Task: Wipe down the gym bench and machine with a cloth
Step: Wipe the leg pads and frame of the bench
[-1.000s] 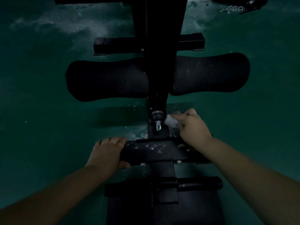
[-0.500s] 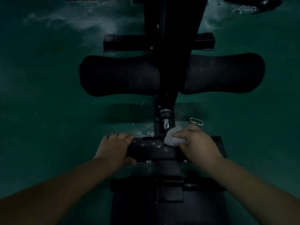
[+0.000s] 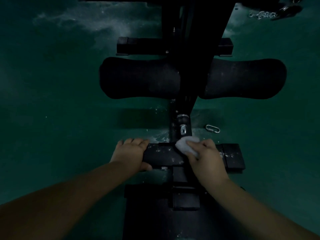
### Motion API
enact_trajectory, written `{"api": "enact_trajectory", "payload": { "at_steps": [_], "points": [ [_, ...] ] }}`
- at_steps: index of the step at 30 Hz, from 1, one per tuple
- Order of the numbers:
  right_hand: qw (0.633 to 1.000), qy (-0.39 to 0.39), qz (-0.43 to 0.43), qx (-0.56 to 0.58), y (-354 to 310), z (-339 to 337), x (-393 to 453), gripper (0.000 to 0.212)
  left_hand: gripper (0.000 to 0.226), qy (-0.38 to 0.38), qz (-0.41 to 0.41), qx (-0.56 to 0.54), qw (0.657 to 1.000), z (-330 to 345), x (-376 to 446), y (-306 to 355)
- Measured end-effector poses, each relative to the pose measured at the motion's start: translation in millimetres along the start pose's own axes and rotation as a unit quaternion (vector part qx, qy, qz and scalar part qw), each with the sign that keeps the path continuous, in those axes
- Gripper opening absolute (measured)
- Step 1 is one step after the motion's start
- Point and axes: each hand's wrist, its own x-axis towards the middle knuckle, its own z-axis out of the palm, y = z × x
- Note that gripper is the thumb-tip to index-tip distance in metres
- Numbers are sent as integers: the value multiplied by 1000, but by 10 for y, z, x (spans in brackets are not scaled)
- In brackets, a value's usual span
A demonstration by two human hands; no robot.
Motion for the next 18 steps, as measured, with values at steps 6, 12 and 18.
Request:
{"api": "enact_trajectory", "payload": {
  "at_steps": [6,12,18],
  "points": [
    [996,48,16,-73,-12,250,-24,27,97,-4,0,0,1000,0,-6,11],
    [997,-39,-63,28,-230,519,-48,18,96,-5,1,9,1000,4,6,0],
    [987,67,116,93,557,-116,-63,25,96,-9,8,13,1000,-18,-7,-13]
  ]
}}
